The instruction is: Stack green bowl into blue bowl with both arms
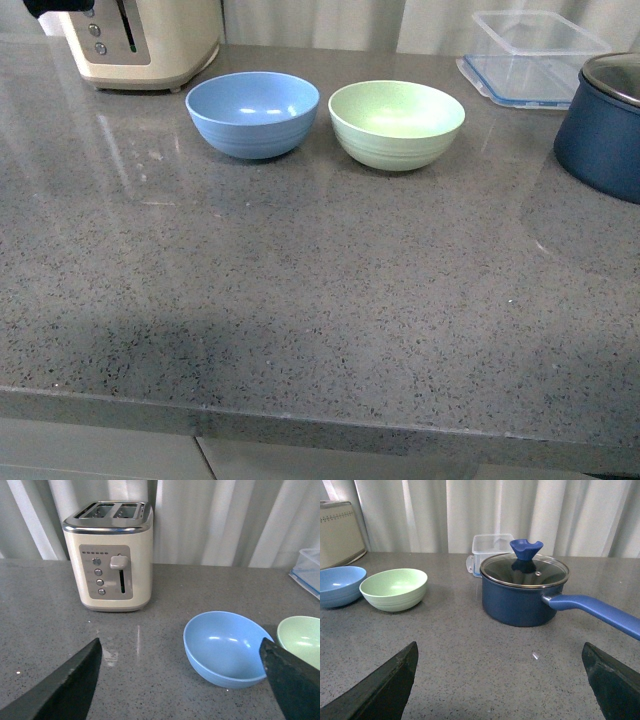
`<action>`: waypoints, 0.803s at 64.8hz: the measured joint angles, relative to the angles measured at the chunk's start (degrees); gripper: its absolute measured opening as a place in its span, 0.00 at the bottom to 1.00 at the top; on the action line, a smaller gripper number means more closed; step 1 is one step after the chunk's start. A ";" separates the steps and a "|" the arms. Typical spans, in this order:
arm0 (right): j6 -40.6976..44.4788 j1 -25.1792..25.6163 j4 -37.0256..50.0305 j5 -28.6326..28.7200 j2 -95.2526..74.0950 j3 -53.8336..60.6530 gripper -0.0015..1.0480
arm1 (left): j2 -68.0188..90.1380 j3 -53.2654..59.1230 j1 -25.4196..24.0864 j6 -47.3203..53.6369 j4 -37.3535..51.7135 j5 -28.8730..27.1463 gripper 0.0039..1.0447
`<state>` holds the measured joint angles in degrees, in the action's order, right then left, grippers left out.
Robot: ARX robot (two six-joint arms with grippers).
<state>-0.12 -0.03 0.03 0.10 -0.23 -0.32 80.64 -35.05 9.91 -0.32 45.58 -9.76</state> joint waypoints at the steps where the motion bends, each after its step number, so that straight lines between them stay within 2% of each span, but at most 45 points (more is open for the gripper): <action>1: 0.00 0.00 0.00 0.00 0.02 0.00 0.90 | -0.44 0.74 -0.13 0.00 0.44 0.50 0.84; 4: 0.00 0.00 0.00 -0.02 0.00 0.00 0.90 | -1.90 3.37 -0.63 0.02 1.36 1.09 0.75; 13: 0.00 0.00 0.00 0.00 0.02 0.00 0.90 | -9.49 13.51 -3.21 0.04 3.65 3.15 0.41; 28: 0.00 0.00 0.00 0.00 0.00 0.00 0.90 | -17.46 21.62 -5.14 -0.09 3.78 5.40 0.03; 32: 0.00 0.00 0.00 0.00 0.02 0.00 0.90 | -19.56 23.21 -5.62 0.07 3.32 5.68 0.03; 37: 0.00 0.00 0.00 0.00 0.00 0.00 0.90 | -22.49 25.24 -8.33 0.07 2.25 9.09 0.03; 52: 0.00 0.00 0.00 0.00 0.02 0.00 0.90 | -31.19 29.53 -9.79 0.07 -2.25 9.66 0.03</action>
<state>-0.12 -0.03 0.03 0.10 -0.21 -0.32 49.45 -5.52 0.12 -0.25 43.33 -0.10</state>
